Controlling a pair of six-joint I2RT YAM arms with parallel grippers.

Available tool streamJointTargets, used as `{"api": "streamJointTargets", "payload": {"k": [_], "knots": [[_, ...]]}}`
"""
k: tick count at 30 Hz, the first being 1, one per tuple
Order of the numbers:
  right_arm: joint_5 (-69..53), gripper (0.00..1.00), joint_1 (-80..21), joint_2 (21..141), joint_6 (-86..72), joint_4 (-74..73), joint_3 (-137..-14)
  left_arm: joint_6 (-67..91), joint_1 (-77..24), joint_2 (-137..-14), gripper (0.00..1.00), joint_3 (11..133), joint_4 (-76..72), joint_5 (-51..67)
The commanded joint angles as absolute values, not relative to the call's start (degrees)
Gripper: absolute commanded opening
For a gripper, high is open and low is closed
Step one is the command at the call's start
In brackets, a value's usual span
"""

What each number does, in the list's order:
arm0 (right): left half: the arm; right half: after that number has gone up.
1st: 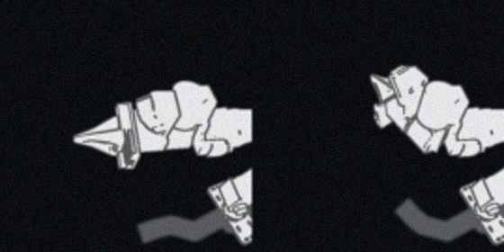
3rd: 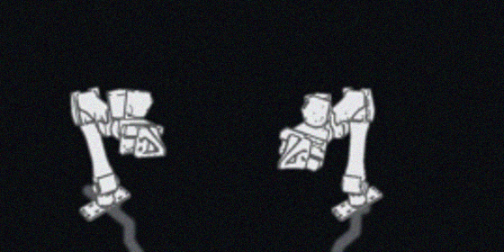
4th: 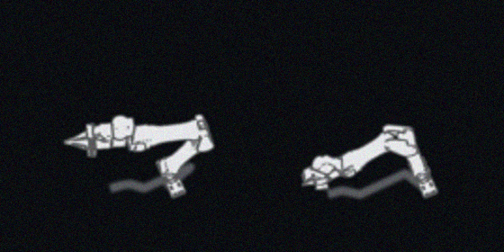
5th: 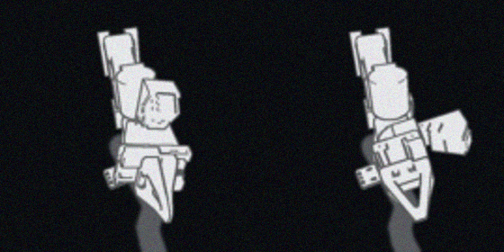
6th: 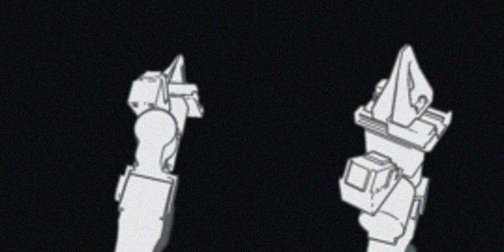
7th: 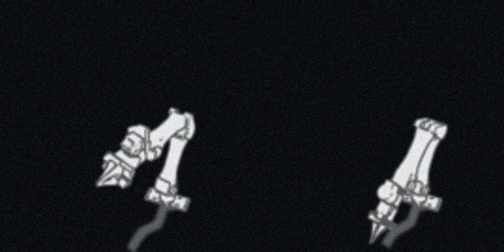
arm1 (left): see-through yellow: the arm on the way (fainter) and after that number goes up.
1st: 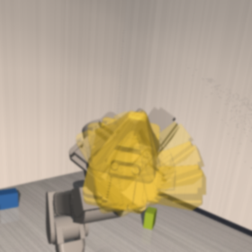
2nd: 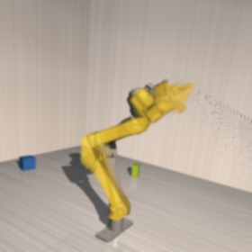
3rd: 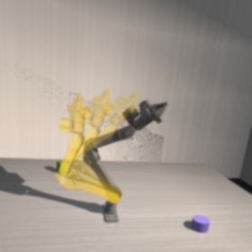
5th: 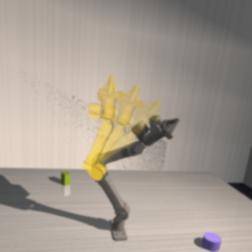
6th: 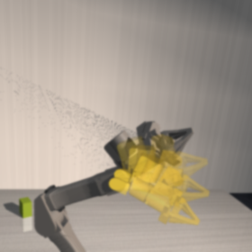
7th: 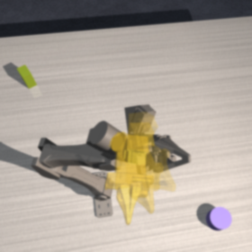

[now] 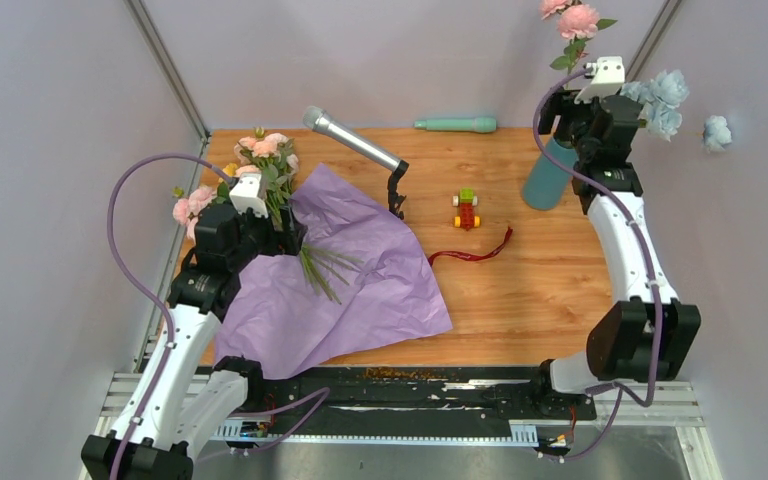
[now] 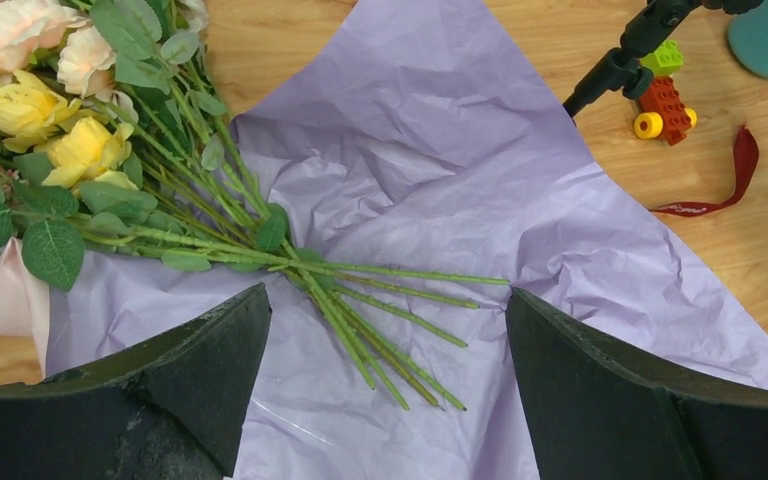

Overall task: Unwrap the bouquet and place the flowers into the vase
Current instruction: Insert the fake flower into the vase, then pick up the fake flower from the wrapping paper.

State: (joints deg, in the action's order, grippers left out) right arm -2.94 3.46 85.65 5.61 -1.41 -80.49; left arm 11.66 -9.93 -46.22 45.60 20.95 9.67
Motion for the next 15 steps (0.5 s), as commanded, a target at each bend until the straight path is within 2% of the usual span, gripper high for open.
{"api": "streamJointTargets", "payload": {"k": [1, 10, 15], "knots": [[-12.0, 0.71, 3.3, 76.8, -3.8, -3.9, -78.2, 13.5, -9.6, -47.3, 0.94, 47.2, 19.0, 8.8], [-18.0, 0.69, 2.6, 63.5, -14.0, -7.9, -66.0, 20.5, -9.5, -51.5, 0.98, 43.8, 14.7, 2.5], [-19.5, 0.69, 2.6, 55.8, -15.8, -9.0, -57.7, 27.7, -8.6, -56.3, 0.97, 41.8, 10.2, 0.8]]}}
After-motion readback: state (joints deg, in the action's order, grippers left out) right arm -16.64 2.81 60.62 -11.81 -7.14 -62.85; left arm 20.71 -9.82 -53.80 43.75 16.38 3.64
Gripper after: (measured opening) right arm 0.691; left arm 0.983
